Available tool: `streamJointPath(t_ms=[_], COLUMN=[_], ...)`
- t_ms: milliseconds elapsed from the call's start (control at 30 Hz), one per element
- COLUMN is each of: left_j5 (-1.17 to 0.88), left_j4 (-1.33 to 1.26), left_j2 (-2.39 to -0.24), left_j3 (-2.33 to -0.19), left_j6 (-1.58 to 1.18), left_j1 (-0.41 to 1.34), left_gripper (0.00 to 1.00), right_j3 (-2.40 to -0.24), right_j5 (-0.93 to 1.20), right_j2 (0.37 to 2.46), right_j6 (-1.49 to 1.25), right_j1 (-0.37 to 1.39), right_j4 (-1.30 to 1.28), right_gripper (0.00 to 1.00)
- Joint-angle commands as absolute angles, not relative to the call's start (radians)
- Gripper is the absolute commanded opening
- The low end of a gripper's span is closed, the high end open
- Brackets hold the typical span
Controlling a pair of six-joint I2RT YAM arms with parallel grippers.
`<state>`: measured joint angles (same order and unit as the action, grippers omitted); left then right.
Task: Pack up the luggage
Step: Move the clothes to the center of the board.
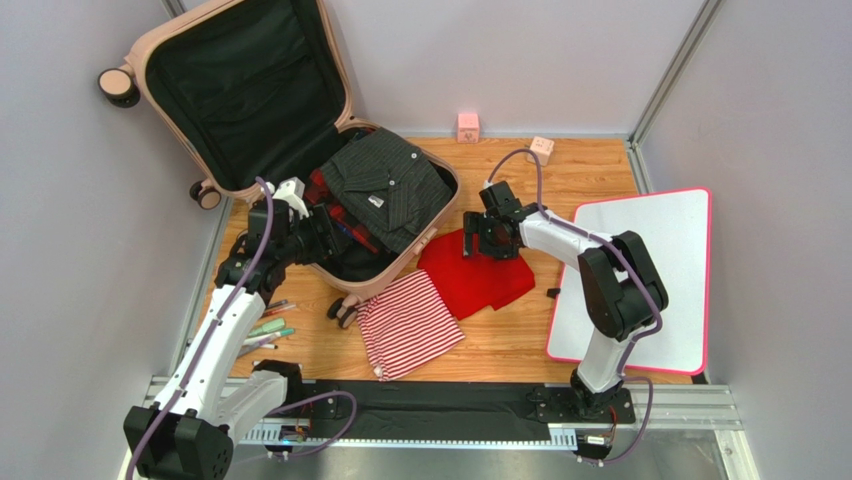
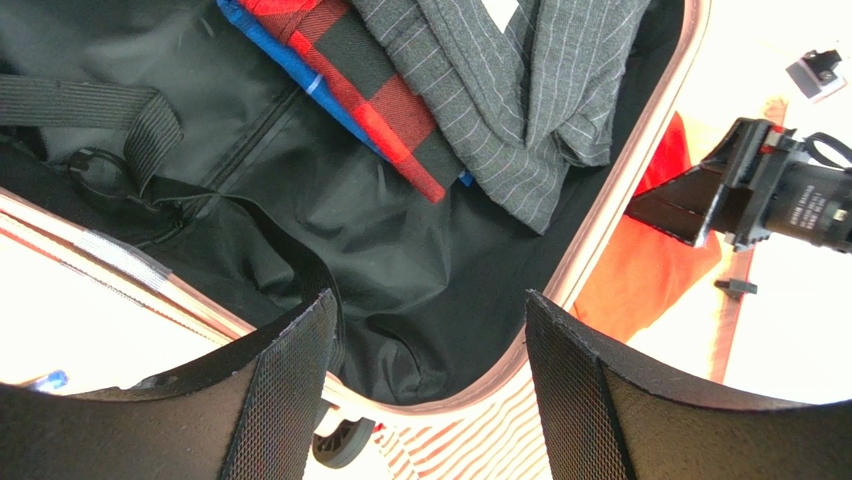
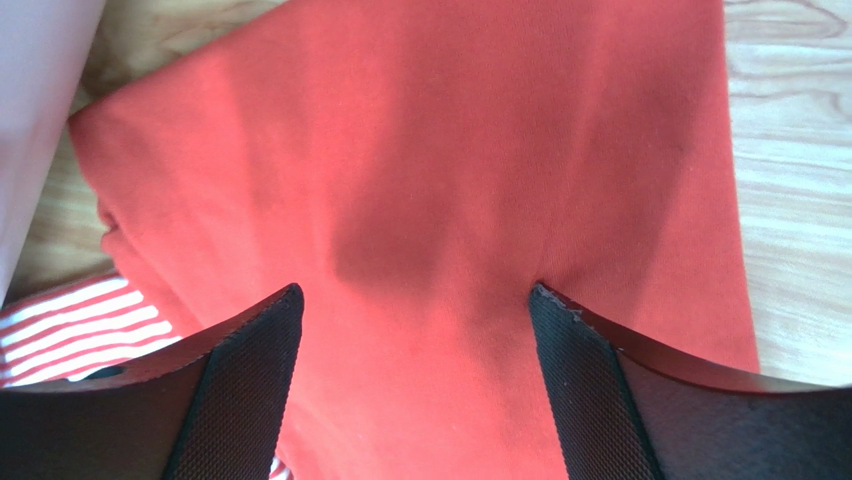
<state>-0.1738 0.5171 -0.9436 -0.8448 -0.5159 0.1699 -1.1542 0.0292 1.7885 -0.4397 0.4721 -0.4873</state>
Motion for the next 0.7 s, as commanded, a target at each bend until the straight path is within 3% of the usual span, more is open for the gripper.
streamJointPath(t_ms=[0,200,667], left_j5=[-0.167,-0.175,-0.262], left_j4=[0.520,0.509,0.523], left_j2=[-0.945,-0.954,-0.925], left_j3=[-0.864,-0.862,-0.879], left_j6=[-0.508,-0.505,-0.446], left_j1=[0.175,0.175,0.175], left_gripper=[0.77,0.77,0.81], right_j3=[-1.171,-1.101,-1.146], right_j5=[0.031,0.066,0.210], right_j2=[1.691,1.606,1.778], right_j6=[-0.396,-0.289,-0.164], right_j1=[0.433,0.316,0.256], right_j4=[-0.520,-0.532,-0.451], right_gripper=[0.85,0.90,0.91])
